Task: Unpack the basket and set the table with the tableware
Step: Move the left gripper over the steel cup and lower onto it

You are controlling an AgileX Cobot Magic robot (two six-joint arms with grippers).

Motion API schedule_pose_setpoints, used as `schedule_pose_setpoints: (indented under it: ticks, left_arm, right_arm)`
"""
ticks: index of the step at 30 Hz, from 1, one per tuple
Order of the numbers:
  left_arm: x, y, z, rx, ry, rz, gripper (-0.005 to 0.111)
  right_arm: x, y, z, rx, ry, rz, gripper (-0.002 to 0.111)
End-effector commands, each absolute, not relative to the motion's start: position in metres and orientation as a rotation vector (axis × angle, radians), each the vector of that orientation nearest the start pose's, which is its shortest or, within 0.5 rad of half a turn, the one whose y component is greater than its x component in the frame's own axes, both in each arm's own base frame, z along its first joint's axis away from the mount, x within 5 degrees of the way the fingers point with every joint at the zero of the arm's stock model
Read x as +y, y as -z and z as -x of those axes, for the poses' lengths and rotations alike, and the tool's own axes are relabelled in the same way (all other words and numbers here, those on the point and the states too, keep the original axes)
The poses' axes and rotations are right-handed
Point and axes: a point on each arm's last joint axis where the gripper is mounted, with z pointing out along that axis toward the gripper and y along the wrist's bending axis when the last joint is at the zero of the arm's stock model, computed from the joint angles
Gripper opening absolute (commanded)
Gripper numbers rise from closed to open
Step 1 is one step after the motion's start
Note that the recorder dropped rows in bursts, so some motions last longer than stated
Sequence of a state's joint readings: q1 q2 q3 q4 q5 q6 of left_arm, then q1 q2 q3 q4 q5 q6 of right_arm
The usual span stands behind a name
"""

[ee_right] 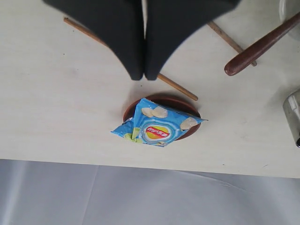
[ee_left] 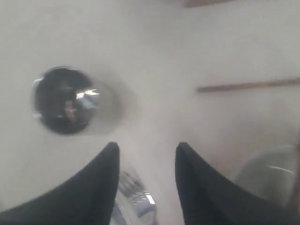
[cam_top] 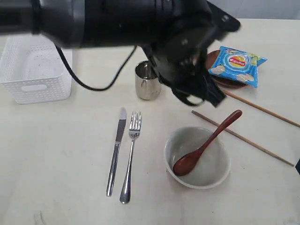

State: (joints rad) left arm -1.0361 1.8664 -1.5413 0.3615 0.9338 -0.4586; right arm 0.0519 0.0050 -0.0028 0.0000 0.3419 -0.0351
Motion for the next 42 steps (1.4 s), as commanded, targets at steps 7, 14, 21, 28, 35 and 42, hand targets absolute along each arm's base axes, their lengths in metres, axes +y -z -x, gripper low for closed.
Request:
schedule_pose_setpoints:
  ticks: [7, 14, 21, 28, 35, 42]
  left_arm:
    - [-0.257, -0.237, -0.357, 2.835, 0.15, -0.412, 0.038]
    - [-0.269, -0.221, -0.367, 2.756, 0.239, -0.526, 0.038]
    - [-0.27, -0.203, -0.366, 2.815, 0.207, -0.588, 0.038]
    - [-0.271, -0.186, -0.368, 2.855, 0.187, -0.595, 0.038]
    - [-0.271, -0.182, -0.371, 2.844, 0.184, -0.587, 0.021]
    - [-0.266, -0.182, -0.374, 2.828, 0.1, -0.591, 0.0]
  right_arm:
    - [0.003, -0.183, -0.054, 1.82, -0.006, 0.085, 0.0]
    - [0.003, -0.183, -0.054, 1.82, -0.006, 0.085, 0.0]
    - [0.003, -0.183, -0.054, 1.82, -0.006, 0.085, 0.0]
    - [0.003, -0.183, -0.054, 1.82, -0.006, 0.085, 0.0]
    - [0.003, -0.183, -0.054, 1.82, -0.006, 0.085, 0.0]
    - [0.003, -0.183, -0.054, 1.82, -0.006, 0.085, 0.0]
